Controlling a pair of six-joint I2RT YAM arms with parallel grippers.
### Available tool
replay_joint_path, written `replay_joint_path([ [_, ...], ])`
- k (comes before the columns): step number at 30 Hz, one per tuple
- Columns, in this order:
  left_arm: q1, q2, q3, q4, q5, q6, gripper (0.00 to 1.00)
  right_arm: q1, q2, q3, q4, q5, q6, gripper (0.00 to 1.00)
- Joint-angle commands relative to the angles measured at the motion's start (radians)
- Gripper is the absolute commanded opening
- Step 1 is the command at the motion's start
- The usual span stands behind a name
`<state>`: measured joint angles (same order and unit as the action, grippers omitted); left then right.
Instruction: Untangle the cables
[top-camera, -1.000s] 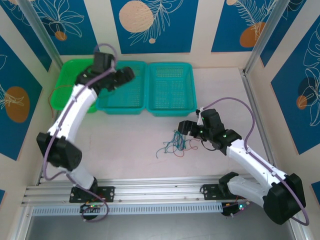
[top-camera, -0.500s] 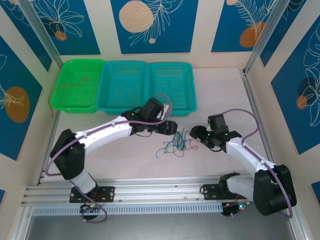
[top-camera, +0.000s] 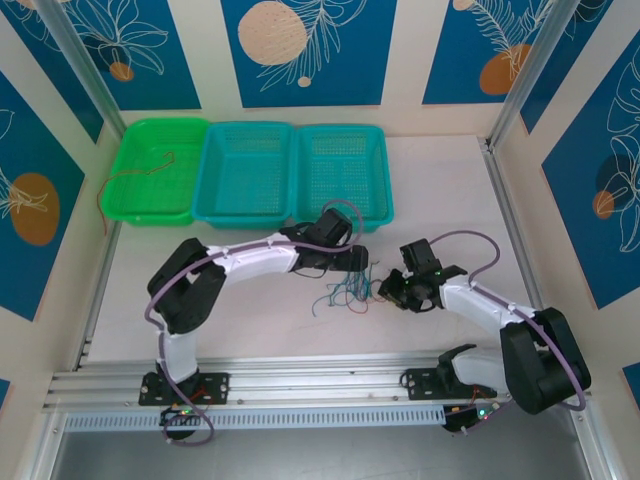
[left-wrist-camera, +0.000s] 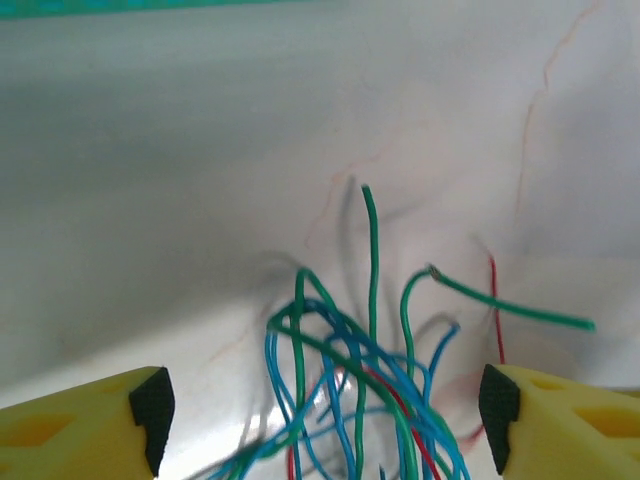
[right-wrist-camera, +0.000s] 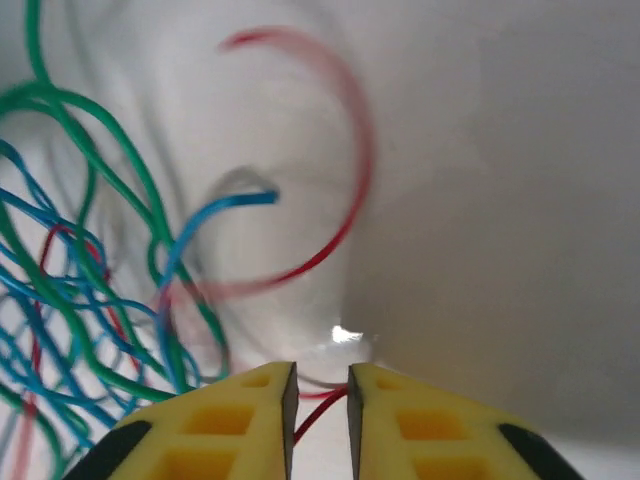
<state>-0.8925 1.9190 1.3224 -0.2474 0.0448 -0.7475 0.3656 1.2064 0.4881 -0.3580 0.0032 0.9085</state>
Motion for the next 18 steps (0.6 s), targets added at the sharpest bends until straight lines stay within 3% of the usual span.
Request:
replay_joint_path([
  [1,-0.008,0.047,0.049,-0.016,-0.051,-0.051,0.75,0.003,-0.052,-0.007,-0.012,0.015,0.022,0.09],
  [3,-0.008,0.070,0.059,-0.031,-0.051,-0.054,0.71,0.003,-0.080,0.001,-0.036,0.033,0.009,0.01],
  [6,-0.008,0.094,0.062,-0.046,-0.051,-0.045,0.62,0.002,-0.130,0.010,-0.067,0.058,-0.008,0.00],
  [10,-0.007,0.100,0.050,-0.103,-0.116,-0.046,0.40,0.001,-0.236,0.039,-0.133,0.131,-0.025,0.00],
  [15,0.012,0.057,-0.017,-0.129,-0.179,-0.047,0.37,-0.010,-0.387,0.104,-0.220,0.232,-0.057,0.00],
  [18,0.030,0.006,-0.055,-0.137,-0.170,-0.050,0.44,-0.026,-0.441,0.144,-0.204,0.213,-0.086,0.00],
])
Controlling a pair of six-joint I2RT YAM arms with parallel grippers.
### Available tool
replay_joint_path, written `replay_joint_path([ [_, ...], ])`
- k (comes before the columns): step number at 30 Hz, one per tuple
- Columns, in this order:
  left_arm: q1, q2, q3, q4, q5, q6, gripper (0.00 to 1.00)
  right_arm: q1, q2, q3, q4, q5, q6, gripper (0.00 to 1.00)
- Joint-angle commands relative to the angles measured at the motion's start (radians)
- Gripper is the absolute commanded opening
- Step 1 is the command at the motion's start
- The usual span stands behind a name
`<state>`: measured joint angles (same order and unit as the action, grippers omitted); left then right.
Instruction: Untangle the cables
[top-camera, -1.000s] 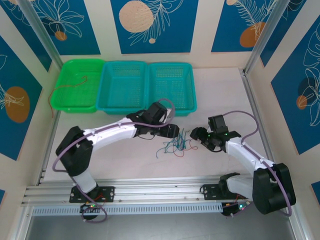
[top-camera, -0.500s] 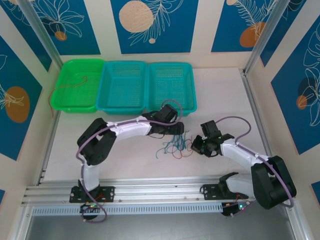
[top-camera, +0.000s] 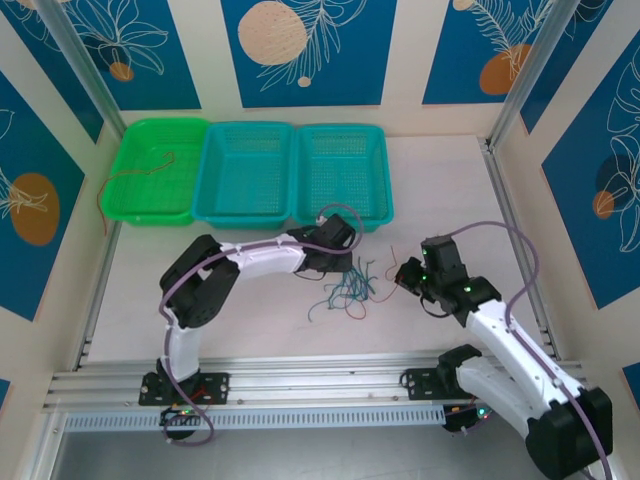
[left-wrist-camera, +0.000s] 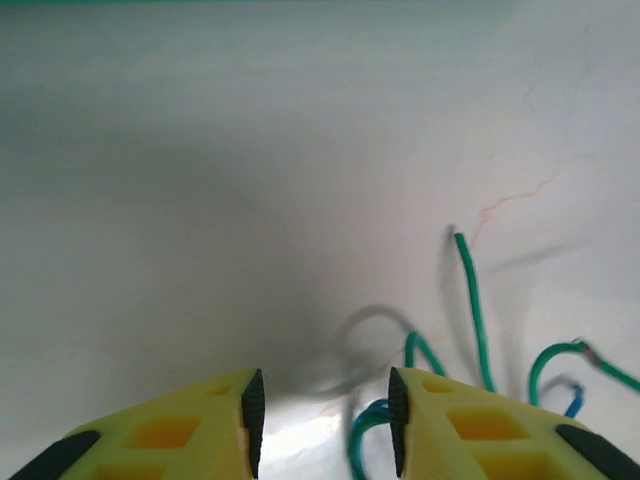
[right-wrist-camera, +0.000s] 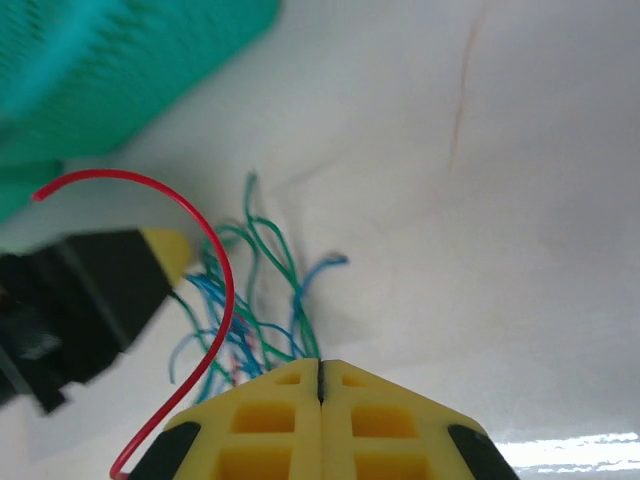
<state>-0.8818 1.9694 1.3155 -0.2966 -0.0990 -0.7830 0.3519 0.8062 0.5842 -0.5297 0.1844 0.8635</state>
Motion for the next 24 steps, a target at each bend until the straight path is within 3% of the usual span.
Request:
replay_joint_path([
  [1,0.020,-0.076,-0.062,-0.086,-0.037,-0.006,0.49,-0.015,-0.051,0.062,-0.017,0.010,-0.054,0.00],
  [4,0.019,-0.187,-0.089,-0.082,-0.071,0.033,0.67,-0.023,-0.046,0.115,0.021,-0.062,-0.081,0.00],
  [9,0.020,-0.408,-0.149,0.033,-0.025,0.175,0.82,-0.026,0.004,0.218,0.104,-0.215,-0.107,0.00],
  [16,0.007,-0.611,-0.281,0.378,0.395,0.522,0.84,-0.021,0.159,0.427,0.092,-0.337,-0.125,0.00],
  [20,-0.004,-0.567,-0.267,0.409,0.451,0.607,0.86,0.010,0.212,0.500,0.101,-0.376,-0.109,0.00],
  [24,-0.006,-0.468,-0.244,0.515,0.480,0.589,0.88,0.055,0.237,0.537,0.106,-0.373,-0.090,0.00],
])
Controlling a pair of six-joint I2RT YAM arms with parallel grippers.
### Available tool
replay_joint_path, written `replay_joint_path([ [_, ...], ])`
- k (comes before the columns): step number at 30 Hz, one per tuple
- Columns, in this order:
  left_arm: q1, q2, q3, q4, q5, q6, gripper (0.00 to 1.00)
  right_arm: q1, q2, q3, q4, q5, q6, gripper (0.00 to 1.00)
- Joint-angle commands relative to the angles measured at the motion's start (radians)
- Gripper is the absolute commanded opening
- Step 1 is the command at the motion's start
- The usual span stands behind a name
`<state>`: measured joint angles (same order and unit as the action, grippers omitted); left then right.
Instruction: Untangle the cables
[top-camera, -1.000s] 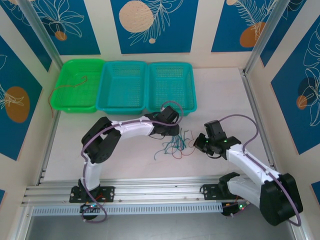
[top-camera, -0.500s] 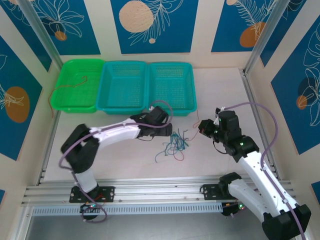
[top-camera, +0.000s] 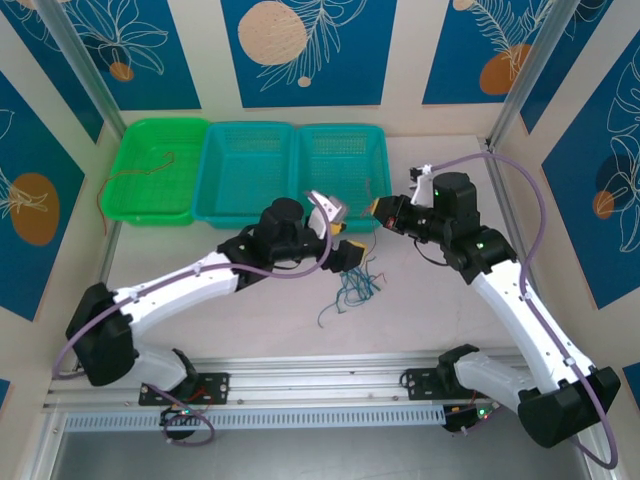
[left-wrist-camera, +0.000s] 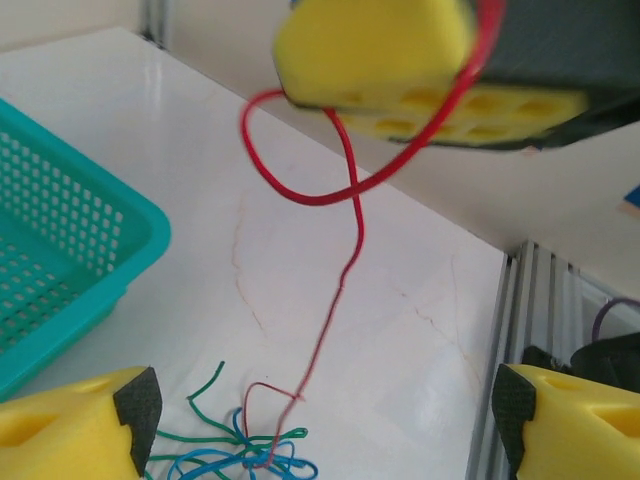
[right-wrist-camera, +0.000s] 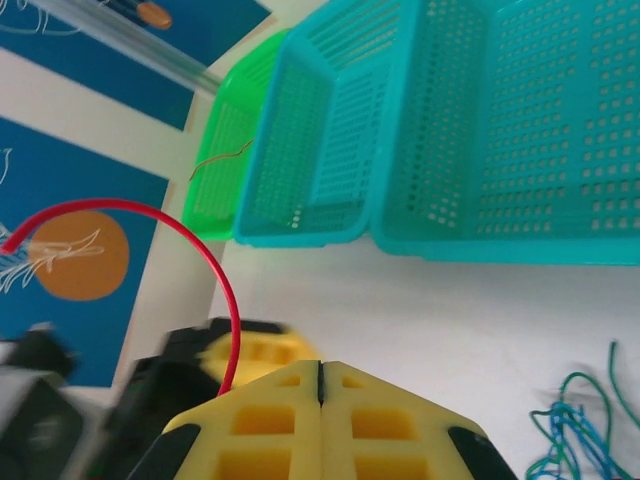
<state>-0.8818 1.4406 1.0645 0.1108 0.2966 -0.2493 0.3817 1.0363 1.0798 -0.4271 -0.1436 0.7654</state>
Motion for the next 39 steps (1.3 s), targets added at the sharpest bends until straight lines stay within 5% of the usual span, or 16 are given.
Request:
replay_joint_path([
  [1,-0.006,0.087,0.015,0.131,0.097,0.047,0.88,0.033,0.010,0.048,-0.001,-0.041,0.011,0.00],
  [6,-0.006,0.204,0.034,0.278,0.124,-0.053,0.73,0.048,-0.005,0.057,-0.025,-0.024,0.019,0.00],
  [7,-0.007,0.209,0.018,0.323,0.129,-0.080,0.61,0.047,-0.010,0.056,-0.034,-0.012,0.015,0.00],
  [10,-0.006,0.188,-0.011,0.386,0.114,-0.135,0.00,0.040,-0.030,0.037,-0.065,0.045,0.006,0.00],
  [21,-0.002,-0.020,0.032,0.190,-0.056,-0.216,0.00,0.021,-0.134,-0.257,0.081,0.114,-0.080,0.40],
  [28,0.013,-0.102,0.095,0.102,-0.147,-0.284,0.00,0.090,0.022,-0.355,0.184,0.080,-0.029,0.43],
  [32,0.039,-0.164,0.155,-0.015,-0.230,-0.230,0.00,0.170,0.162,-0.358,0.204,0.184,0.000,0.43],
  [39,0.201,-0.221,0.316,-0.260,-0.372,-0.136,0.00,0.180,0.348,-0.404,0.263,0.192,0.094,0.41],
])
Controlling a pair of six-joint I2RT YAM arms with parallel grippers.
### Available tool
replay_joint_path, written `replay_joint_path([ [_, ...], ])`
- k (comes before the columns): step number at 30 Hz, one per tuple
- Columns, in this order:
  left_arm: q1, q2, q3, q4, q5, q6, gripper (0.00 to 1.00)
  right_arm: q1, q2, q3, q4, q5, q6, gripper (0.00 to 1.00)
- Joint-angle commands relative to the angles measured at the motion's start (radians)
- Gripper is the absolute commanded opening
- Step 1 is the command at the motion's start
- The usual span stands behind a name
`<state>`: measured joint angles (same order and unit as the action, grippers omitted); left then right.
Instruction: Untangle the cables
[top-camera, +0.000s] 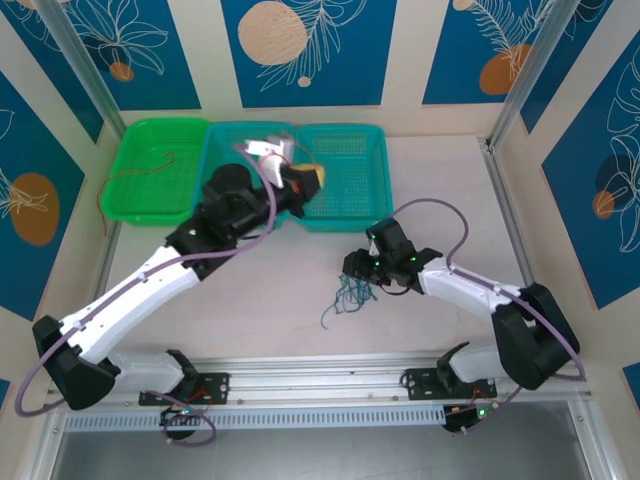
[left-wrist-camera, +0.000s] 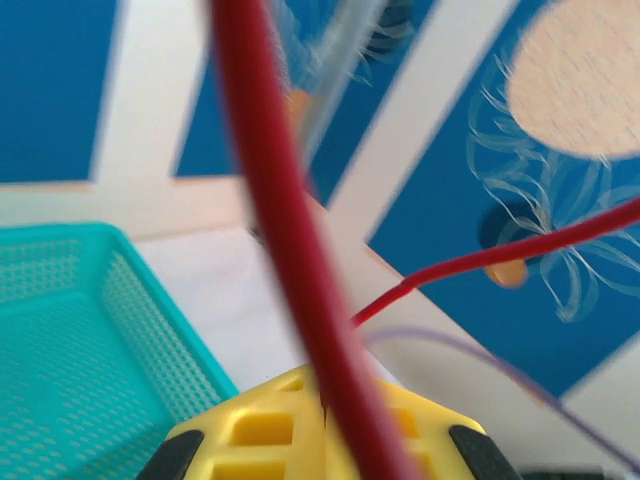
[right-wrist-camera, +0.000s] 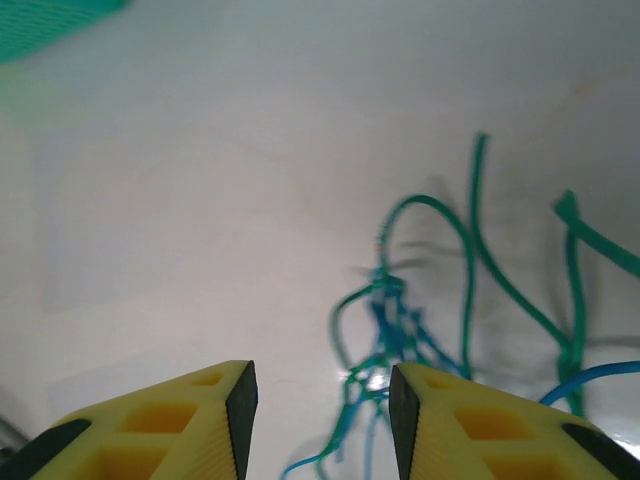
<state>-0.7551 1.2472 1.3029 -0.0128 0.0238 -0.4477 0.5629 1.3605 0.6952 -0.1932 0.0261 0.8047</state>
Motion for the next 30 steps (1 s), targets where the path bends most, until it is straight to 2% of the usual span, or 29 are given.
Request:
replay_joint_path([
  [1,0.117,-0.023,0.107,-0.176,-0.113,0.076,0.00,0.000,0.023,-0.019,0.025,0.020,0.053,0.41],
  [5,0.331,0.022,0.223,-0.296,-0.179,0.118,0.00,0.008,-0.046,-0.018,-0.020,0.038,0.033,0.42],
  [8,0.493,0.088,0.292,-0.317,-0.173,0.102,0.00,0.010,-0.110,-0.004,-0.077,0.043,0.018,0.43],
  [15,0.749,0.338,0.495,-0.415,-0.186,0.049,0.00,0.011,-0.259,0.030,-0.186,0.039,0.002,0.43],
  [21,0.872,0.654,0.802,-0.657,-0.182,0.007,0.00,0.010,-0.362,0.042,-0.257,0.065,0.004,0.45],
  [28,0.945,0.955,1.077,-0.893,-0.140,-0.046,0.00,0.008,-0.428,0.027,-0.293,0.075,0.031,0.45],
  [29,0.951,0.992,1.119,-0.930,-0.135,-0.051,0.03,0.009,-0.433,0.026,-0.294,0.074,0.037,0.45],
  [30,0.957,1.030,1.169,-0.977,-0.131,-0.052,0.15,0.008,-0.436,0.026,-0.293,0.074,0.043,0.46],
])
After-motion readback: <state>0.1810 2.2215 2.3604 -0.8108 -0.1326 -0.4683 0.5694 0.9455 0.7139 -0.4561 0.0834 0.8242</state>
